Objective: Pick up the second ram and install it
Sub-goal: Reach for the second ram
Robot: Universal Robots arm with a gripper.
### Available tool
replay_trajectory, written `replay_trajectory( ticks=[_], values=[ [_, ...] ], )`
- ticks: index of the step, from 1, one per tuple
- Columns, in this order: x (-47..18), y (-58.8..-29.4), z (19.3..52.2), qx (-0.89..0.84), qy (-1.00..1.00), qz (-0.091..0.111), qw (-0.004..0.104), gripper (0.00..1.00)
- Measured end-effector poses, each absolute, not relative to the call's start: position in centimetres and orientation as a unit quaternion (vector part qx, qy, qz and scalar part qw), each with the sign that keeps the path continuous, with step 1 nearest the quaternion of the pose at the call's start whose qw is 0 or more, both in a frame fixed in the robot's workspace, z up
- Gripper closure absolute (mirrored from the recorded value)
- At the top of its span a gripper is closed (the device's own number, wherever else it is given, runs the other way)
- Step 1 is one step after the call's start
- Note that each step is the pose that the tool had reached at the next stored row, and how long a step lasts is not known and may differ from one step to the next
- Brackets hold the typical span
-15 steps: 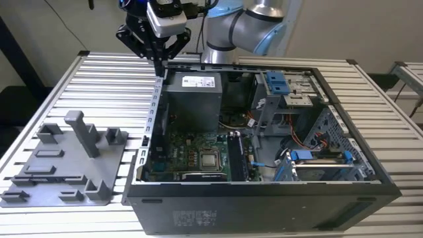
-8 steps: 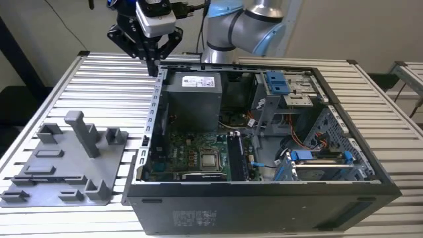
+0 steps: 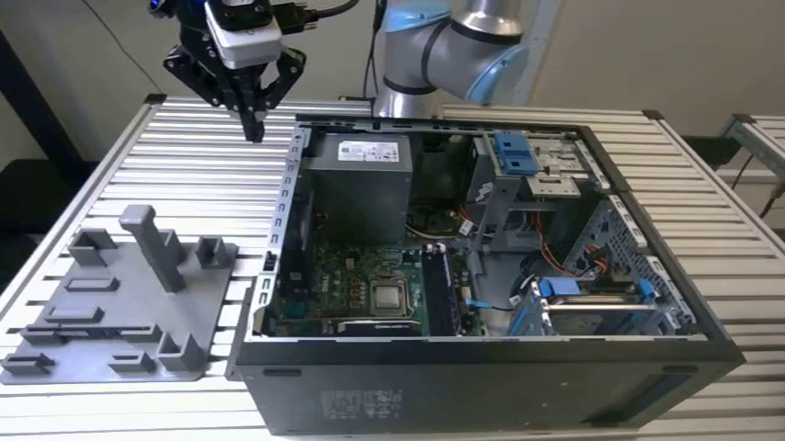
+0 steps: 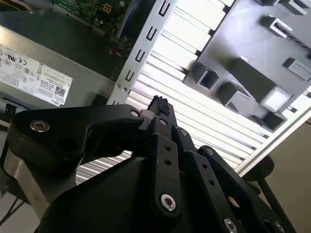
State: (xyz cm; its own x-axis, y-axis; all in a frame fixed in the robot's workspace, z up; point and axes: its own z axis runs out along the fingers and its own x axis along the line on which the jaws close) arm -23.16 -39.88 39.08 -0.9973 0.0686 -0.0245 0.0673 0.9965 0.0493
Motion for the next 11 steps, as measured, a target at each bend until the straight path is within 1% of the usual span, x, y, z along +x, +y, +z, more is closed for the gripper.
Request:
replay_trajectory(
  ticks=[11],
  values=[
    [-25.8,-39.9,39.1,0.034,0.999,0.024,0.011,0.89]
  ],
)
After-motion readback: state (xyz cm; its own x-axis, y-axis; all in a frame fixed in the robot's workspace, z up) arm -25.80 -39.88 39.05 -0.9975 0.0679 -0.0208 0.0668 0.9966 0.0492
